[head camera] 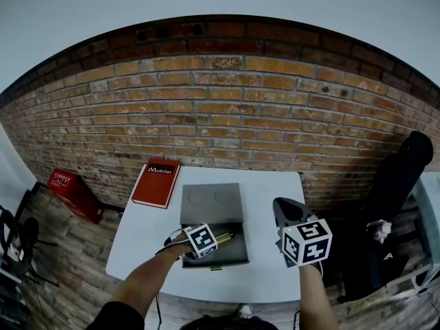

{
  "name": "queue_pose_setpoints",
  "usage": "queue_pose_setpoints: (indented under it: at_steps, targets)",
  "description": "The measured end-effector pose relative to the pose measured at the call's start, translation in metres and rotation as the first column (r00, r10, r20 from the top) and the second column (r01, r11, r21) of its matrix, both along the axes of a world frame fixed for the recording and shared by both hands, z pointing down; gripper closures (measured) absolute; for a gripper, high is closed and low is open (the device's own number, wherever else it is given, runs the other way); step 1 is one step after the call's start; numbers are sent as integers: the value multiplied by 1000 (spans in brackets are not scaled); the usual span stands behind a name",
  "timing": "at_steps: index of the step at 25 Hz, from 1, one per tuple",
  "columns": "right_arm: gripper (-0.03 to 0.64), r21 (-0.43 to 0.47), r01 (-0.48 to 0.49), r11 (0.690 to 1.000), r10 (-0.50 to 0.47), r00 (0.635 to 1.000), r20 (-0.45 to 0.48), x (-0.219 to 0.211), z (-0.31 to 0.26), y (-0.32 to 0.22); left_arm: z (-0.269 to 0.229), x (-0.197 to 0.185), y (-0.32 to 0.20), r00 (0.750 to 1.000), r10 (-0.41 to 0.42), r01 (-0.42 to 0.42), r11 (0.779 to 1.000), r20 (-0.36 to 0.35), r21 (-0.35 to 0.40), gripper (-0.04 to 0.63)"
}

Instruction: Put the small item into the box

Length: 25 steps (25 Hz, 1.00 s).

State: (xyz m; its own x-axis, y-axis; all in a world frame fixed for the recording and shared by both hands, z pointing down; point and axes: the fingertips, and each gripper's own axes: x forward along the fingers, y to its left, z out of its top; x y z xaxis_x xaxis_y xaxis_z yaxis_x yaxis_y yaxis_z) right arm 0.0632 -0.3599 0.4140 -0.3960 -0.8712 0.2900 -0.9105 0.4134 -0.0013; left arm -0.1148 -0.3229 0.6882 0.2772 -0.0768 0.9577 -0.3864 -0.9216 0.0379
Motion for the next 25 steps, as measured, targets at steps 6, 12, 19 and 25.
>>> queue_pose_setpoints:
  at_steps: [6,12,19,25]
  targets:
    - [597,-1,-2,1000,2,1000,1,1,1,1,0,2,-2,1000,9,-9,1000,-5,24,456]
    - [597,-3,1,1000,-1,1000,-2,1,-1,2,-7,-3,-3,1000,-18,18,1000,-8,20,442]
    - [597,5,14,1000,-14,1000,-1,-3,-3,3,-20,-3,-6,999,-38,40,997,-38,63,442]
    - [597,15,30,999,-30,1000,-1,-9,-8,4,-40,-7,-13,995,-69,77,991,-70,113,443]
